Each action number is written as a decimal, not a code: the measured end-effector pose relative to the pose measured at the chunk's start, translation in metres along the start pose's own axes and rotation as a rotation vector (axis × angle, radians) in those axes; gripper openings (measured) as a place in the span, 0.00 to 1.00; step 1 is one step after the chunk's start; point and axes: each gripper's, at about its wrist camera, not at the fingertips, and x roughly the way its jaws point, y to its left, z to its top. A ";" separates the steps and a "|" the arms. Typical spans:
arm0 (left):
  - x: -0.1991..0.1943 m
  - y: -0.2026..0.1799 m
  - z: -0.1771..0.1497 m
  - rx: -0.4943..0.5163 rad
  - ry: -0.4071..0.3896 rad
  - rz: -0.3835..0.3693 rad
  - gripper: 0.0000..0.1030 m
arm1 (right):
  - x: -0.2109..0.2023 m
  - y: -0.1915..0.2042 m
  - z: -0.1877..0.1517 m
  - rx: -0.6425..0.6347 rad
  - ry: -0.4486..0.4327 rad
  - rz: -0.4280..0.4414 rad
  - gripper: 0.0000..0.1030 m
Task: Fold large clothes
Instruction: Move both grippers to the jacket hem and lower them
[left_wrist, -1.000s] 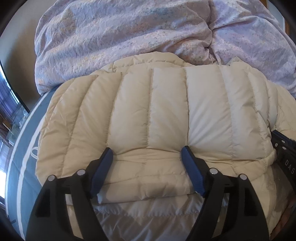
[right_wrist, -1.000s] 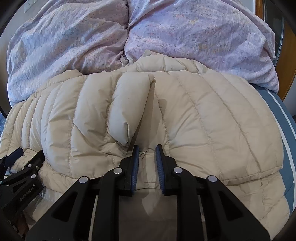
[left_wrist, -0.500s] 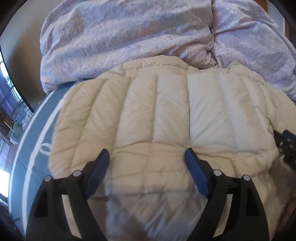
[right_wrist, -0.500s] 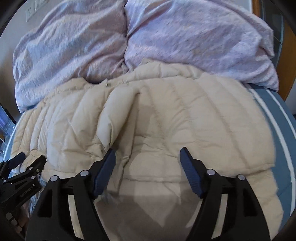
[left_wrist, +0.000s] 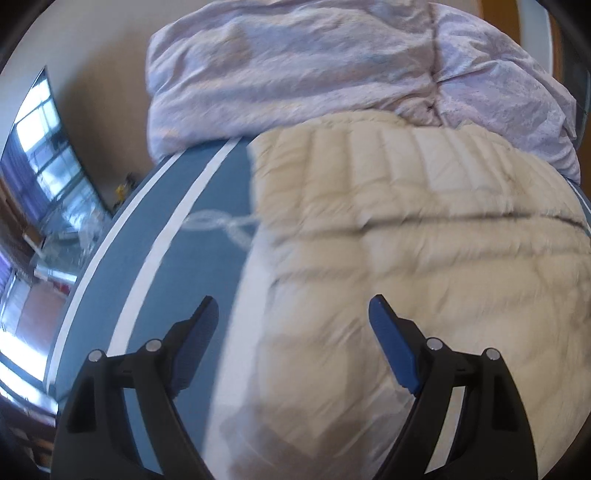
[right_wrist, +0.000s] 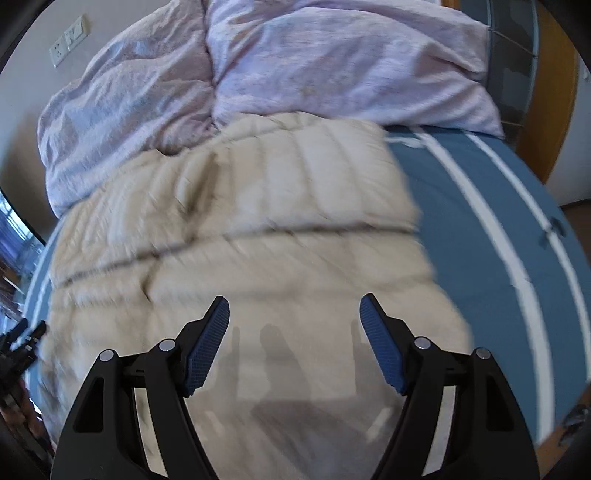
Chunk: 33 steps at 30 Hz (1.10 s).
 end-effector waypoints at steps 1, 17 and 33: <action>-0.003 0.010 -0.008 -0.018 0.015 -0.011 0.81 | -0.004 -0.007 -0.005 -0.001 0.007 -0.012 0.72; -0.021 0.047 -0.080 -0.116 0.096 -0.124 0.77 | -0.037 -0.106 -0.086 0.120 0.105 -0.033 0.72; -0.045 0.030 -0.110 -0.090 0.083 -0.213 0.49 | -0.050 -0.122 -0.121 0.184 0.113 0.253 0.41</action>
